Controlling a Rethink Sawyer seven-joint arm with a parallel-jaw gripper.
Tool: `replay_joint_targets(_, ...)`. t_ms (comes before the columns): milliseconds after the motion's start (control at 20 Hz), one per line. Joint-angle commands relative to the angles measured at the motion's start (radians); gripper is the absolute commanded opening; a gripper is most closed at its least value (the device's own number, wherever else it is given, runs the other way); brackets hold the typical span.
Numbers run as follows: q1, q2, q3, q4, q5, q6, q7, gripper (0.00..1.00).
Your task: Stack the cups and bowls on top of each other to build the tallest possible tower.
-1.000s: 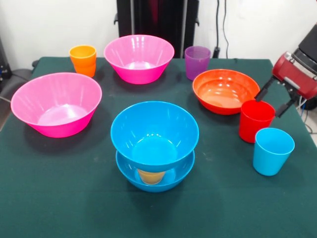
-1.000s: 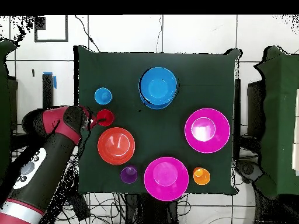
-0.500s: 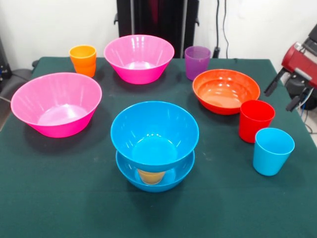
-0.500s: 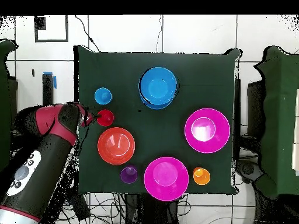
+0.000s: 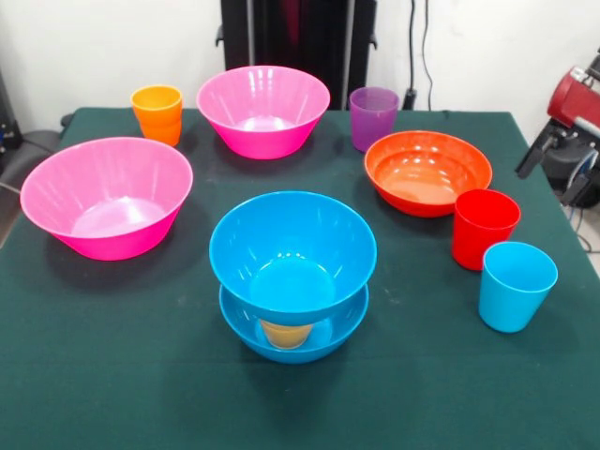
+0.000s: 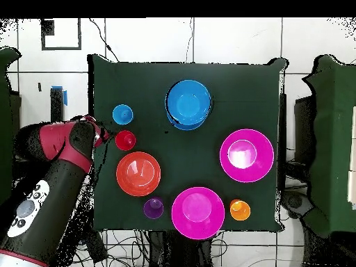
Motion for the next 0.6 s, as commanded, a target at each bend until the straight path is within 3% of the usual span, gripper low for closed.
replay_joint_targets(50, -0.016, 0.094, 0.154, 0.029, 0.027, -0.063, 0.197, 1.00)
replay_joint_targets(600, 0.007, 0.130, 0.101, 0.018, 0.022, -0.068, 0.218, 1.00)
